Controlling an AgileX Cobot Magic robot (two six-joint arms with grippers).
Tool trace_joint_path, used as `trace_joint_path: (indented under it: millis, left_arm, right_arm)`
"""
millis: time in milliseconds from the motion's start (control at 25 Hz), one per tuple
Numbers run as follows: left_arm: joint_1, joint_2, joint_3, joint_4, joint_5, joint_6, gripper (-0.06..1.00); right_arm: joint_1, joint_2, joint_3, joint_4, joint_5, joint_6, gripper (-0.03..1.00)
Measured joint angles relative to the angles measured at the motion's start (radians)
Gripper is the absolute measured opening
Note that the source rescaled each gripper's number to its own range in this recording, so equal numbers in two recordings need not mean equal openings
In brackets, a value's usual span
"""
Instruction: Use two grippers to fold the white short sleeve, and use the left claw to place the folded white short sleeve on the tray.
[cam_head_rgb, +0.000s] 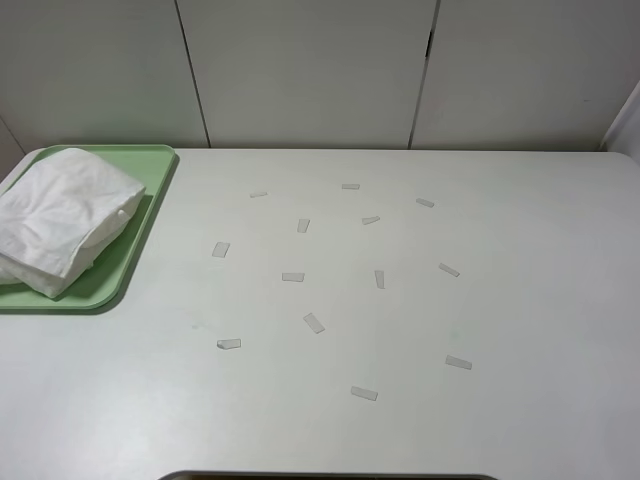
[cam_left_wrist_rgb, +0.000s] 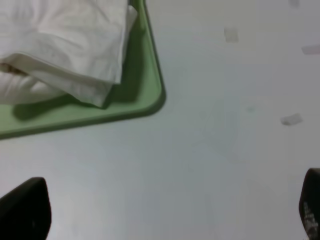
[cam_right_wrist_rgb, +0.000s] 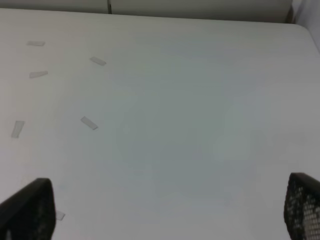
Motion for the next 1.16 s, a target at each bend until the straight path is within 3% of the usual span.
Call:
trace_joint_path:
  millis: [160,1160]
  left_arm:
    - [0.029,-0.028,0.0,-0.003,0.003,0.0,1.0]
    - [0.032,-0.032,0.0,-0.003,0.004,0.0,1.0]
  right_arm:
    - [0.0,0.0,0.0,0.0,0.0,0.0,1.0]
    - [0.0,0.0,0.0,0.001,0.0,0.0,1.0]
